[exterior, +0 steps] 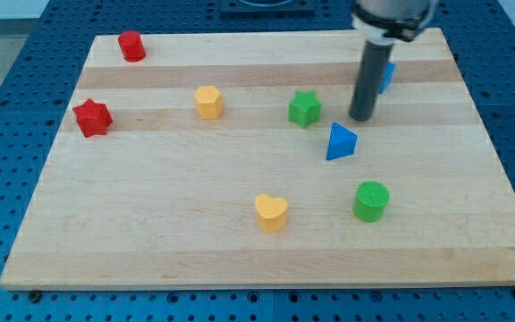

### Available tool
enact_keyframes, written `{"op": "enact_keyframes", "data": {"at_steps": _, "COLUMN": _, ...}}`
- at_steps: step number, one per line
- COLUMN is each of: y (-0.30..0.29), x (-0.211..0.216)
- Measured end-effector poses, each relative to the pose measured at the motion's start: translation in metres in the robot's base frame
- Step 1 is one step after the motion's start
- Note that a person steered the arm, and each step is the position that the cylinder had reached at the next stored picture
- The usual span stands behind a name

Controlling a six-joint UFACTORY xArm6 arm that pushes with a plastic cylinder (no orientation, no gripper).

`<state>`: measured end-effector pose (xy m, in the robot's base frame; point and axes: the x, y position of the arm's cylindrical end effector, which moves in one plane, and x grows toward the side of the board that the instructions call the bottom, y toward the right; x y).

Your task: Push green star towards top middle of the board

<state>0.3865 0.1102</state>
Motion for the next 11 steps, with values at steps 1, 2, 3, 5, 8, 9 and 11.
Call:
{"op": "enact_keyframes", "data": {"at_steps": 1, "y": -0.05, "x": -0.001}}
{"op": "enact_keyframes", "data": {"at_steps": 2, "y": -0.059, "x": -0.009}}
{"op": "enact_keyframes", "data": {"at_steps": 3, "y": -0.06, "x": 0.021}}
{"op": "enact_keyframes", "data": {"at_steps": 5, "y": -0.105, "x": 0.027}}
{"op": "enact_keyframes", "data": {"at_steps": 8, "y": -0.105, "x": -0.062}}
{"op": "enact_keyframes", "data": {"at_steps": 9, "y": -0.105, "x": -0.05}}
{"op": "enact_keyframes", "data": {"at_steps": 11, "y": -0.06, "x": -0.024}}
